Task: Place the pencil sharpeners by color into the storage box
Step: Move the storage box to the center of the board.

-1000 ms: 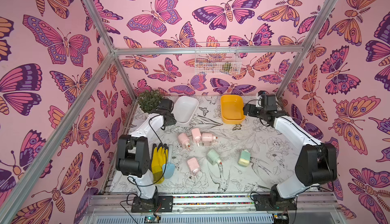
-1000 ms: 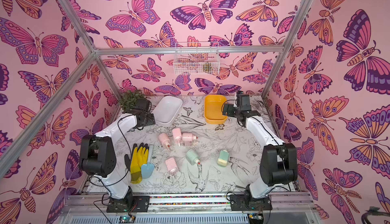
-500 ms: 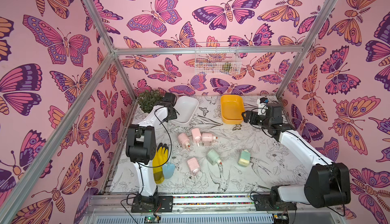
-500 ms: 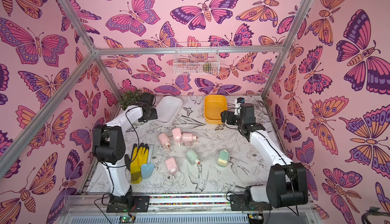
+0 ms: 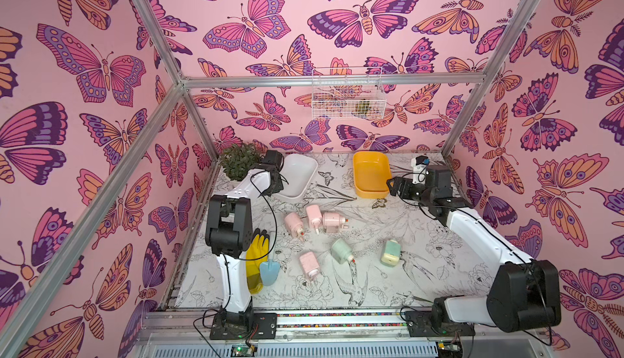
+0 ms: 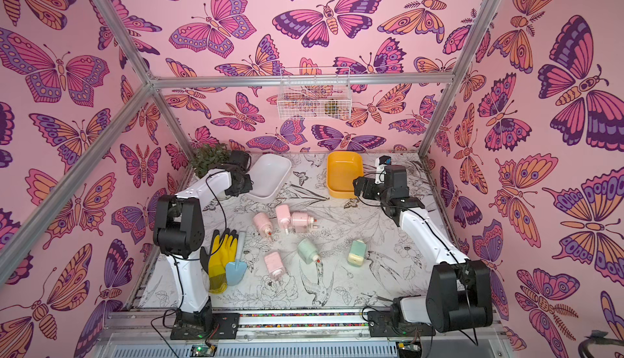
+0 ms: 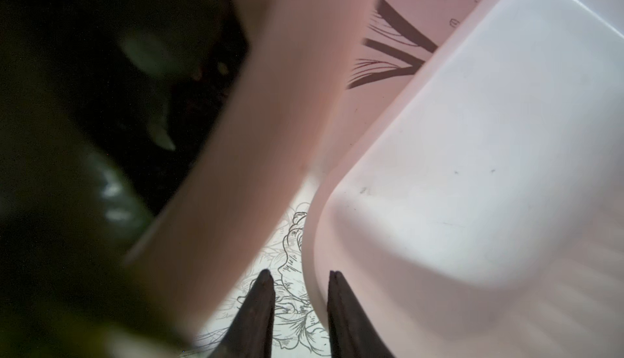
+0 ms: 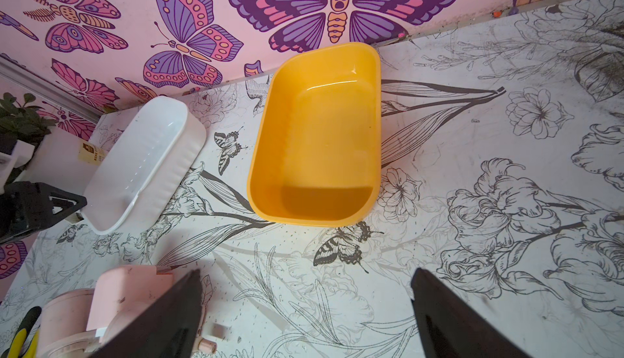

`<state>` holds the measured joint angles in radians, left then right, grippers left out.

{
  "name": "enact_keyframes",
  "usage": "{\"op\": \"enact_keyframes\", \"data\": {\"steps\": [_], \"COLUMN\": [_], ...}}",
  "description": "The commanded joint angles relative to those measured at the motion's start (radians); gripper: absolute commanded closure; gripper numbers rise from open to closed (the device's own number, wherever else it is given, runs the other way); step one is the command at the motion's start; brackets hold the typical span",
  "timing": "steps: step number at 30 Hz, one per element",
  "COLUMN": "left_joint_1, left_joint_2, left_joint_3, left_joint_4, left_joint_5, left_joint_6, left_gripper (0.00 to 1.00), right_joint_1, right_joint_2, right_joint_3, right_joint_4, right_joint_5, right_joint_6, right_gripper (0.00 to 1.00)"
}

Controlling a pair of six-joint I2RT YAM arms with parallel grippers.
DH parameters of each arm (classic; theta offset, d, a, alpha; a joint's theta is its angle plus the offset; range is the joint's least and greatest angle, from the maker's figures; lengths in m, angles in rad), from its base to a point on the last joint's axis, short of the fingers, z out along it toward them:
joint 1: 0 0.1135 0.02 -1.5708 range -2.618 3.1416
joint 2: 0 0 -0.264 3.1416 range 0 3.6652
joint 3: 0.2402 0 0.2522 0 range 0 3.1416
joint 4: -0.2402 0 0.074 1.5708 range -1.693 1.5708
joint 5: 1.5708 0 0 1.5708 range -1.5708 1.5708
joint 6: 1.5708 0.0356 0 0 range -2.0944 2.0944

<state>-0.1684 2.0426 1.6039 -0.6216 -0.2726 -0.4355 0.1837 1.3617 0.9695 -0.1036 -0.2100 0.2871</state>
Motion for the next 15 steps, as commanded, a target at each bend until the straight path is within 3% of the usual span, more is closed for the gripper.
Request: {"op": "enact_keyframes", "data": {"steps": [1,5,8,12,15], "left_joint_1": [0.009,0.009,0.005,-0.043,-0.067], "left_joint_2": [0.035,0.047,0.05,0.02,0.004], "left_joint_3": [-0.016,-0.016,-0.012,-0.03,-0.036], "left_joint_4": [-0.01,-0.009,-0.01,-0.009,-0.009], "left_joint_5": [-0.012,-0.004,0.042,0.03,0.083], "left_joint_6": [-0.035,-0.051,-0.042,-0.116,-0.184], "left_gripper": [0.68,0.65,0.75,0.77,0.76], "right_joint_1": [0.0,-0.001,-0.001,0.0,-0.001], "right_joint_2": [-0.014,-0.018,-0.021,-0.018,-0.021], "right_joint_3": [-0.005,-0.006,-0.008,-0.009,-0.009], "right_joint_4": [0.0,-0.002,0.002,0.006,0.006], "right_joint_5": [0.001,-0.006,-0.002,-0.011,-0.012], "right_joint_6": [-0.002,-0.004,-0.004,0.001,0.0], "right_gripper": [0.01,0.01,0.01,0.01,0.01]}}
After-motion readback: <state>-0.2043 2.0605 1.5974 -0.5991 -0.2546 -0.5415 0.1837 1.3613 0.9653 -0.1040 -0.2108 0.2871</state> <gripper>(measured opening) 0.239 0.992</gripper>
